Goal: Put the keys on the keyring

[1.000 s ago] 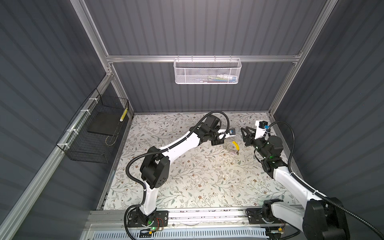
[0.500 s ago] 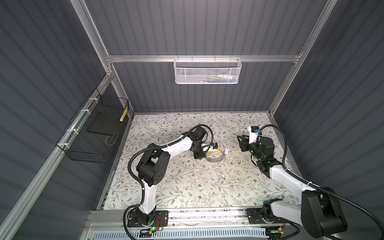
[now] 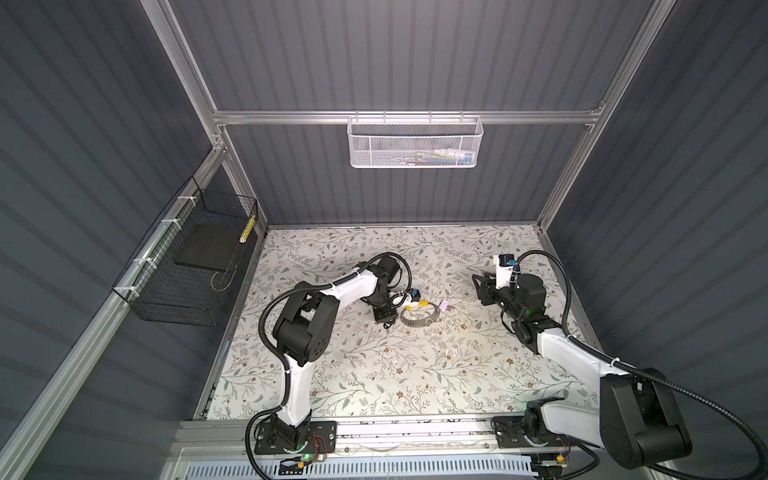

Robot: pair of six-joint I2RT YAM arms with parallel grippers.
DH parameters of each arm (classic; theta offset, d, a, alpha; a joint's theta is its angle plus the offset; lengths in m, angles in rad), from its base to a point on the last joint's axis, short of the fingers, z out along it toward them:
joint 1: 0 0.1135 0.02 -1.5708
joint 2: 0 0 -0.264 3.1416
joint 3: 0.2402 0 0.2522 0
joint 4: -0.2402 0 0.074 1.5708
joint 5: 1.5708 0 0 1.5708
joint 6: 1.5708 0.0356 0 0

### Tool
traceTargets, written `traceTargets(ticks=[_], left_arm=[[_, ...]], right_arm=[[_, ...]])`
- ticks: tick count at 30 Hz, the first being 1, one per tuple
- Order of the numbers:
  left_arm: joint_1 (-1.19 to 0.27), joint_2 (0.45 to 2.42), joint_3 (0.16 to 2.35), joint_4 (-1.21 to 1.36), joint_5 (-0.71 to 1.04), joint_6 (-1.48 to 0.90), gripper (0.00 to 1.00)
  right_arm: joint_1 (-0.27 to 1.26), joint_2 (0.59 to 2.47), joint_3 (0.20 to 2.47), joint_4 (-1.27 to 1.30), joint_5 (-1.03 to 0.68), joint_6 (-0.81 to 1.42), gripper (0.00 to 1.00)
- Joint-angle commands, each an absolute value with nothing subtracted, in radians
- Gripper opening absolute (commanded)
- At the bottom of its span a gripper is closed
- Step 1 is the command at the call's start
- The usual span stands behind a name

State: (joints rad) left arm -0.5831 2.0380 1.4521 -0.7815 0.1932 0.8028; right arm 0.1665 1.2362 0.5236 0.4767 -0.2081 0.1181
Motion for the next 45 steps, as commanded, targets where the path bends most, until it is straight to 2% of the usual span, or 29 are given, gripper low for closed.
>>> traceTargets(ticks=[1, 10, 17, 21, 24, 25, 26, 28, 33, 45], left_arm=[[-0.559, 2.030, 1.459, -0.854, 0.168, 0.773, 0.44], [-0.463, 1.853, 1.367, -0.690, 0.189, 0.650, 0.55], [-0.277, 1.543, 0.941, 0.029, 0.028, 0.326, 0.64], [-0.180, 1.481, 0.725, 0.345, -0.103, 0.179, 0.67], [-0.137, 1.486, 0.601, 0.539, -0.184, 0.135, 0.67], [-0.126, 1.494, 0.563, 0.609, -0.186, 0.128, 0.67], [-0.112, 1.505, 0.540, 0.651, -0.196, 0.085, 0.67], [-0.093, 1.518, 0.508, 0.697, -0.181, 0.052, 0.67], [-0.084, 1.589, 0.355, 1.019, -0.147, 0.052, 0.67], [-0.084, 1.708, 0.331, 1.172, -0.076, 0.084, 0.67]], right_arm=[[0.172, 1.213, 0.545, 0.439, -0.192, 0.088, 0.50], [0.164, 1.188, 0.555, 0.391, -0.139, 0.046, 0.55], [0.087, 1.180, 0.493, 0.413, -0.073, 0.019, 0.64], [0.051, 1.184, 0.378, 0.557, -0.045, 0.010, 0.67], [0.042, 1.200, 0.285, 0.746, -0.037, -0.017, 0.77], [0.036, 1.203, 0.275, 0.779, -0.051, -0.031, 0.83], [0.028, 1.226, 0.262, 0.846, -0.059, -0.033, 0.99], [0.013, 1.240, 0.276, 0.830, -0.101, -0.034, 0.99], [-0.030, 1.270, 0.340, 0.745, -0.151, -0.006, 0.99], [-0.061, 1.294, 0.316, 0.824, -0.197, -0.019, 0.99]])
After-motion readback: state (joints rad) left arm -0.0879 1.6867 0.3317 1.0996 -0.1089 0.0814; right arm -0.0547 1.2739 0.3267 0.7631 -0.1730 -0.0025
